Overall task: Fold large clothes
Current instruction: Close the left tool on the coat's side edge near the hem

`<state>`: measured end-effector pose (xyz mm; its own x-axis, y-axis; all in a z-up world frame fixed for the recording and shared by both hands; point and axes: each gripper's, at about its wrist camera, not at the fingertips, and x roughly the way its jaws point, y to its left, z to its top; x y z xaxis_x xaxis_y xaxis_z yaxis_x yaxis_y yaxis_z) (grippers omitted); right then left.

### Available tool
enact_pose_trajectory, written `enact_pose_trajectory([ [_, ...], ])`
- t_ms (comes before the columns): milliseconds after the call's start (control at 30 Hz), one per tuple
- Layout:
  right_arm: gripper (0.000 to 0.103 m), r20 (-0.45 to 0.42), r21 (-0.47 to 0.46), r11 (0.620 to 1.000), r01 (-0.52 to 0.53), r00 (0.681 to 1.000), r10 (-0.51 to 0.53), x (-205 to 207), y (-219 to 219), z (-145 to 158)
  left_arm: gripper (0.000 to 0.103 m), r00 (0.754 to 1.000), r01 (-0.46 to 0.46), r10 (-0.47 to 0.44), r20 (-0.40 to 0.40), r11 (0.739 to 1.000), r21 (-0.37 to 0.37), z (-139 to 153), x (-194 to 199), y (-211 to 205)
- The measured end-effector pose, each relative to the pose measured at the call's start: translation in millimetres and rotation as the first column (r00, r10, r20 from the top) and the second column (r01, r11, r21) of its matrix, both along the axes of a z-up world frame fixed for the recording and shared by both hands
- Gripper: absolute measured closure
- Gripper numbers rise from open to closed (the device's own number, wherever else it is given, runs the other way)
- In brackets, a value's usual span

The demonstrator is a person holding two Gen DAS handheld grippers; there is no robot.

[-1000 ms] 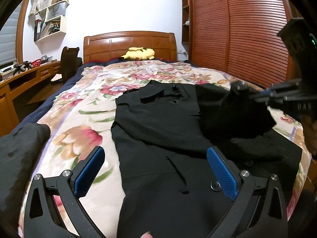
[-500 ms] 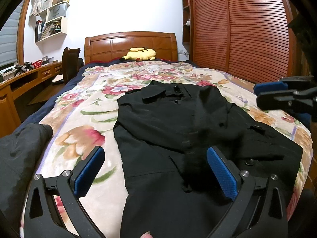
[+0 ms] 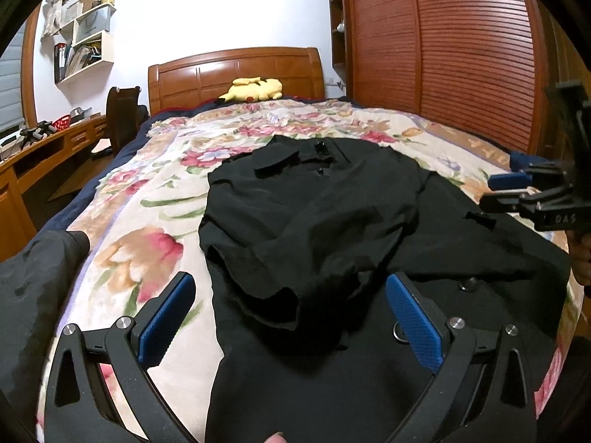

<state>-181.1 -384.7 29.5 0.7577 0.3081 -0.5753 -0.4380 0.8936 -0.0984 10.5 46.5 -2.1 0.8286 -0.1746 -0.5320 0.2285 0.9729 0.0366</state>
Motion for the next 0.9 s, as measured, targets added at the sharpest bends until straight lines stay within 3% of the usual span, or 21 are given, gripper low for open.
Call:
enact_pose_trajectory([
  [367, 0.046, -0.09, -0.023, 0.996, 0.084, 0.992, -0.085, 18, -20, -48, 0.002, 0.996, 0.03, -0.026, -0.088, 0.999, 0.042, -18, 11, -8],
  [433, 0.046, -0.099, -0.014, 0.996, 0.085, 0.991, -0.086, 21, -20, -53, 0.013, 0.994, 0.038, -0.034, -0.1, 0.999, 0.039, -20, 12, -9],
  [500, 0.046, -0.095, 0.003, 0.996, 0.085, 0.992, -0.084, 23, -19, -57, 0.032, 0.993, 0.037, -0.032, -0.117, 0.999, 0.04, -23, 12, -9],
  [533, 0.046, -0.093, 0.004, 0.996, 0.088, 0.992, -0.087, 22, -17, -60, 0.038, 0.991, 0.038, -0.033, -0.127, 0.998, 0.04, -24, 13, -9],
  [700, 0.045, -0.069, -0.035, 0.995, 0.095, 0.993, -0.097, 17, -5, -63, 0.091, 0.992, 0.034, -0.031, -0.119, 0.999, 0.031, -22, 8, -8],
  [900, 0.045, -0.08, 0.013, 0.996, 0.085, 0.993, -0.083, 23, -22, -73, 0.098, 1.0, 0.005, -0.005, -0.021, 1.0, -0.002, 2, -21, -1],
])
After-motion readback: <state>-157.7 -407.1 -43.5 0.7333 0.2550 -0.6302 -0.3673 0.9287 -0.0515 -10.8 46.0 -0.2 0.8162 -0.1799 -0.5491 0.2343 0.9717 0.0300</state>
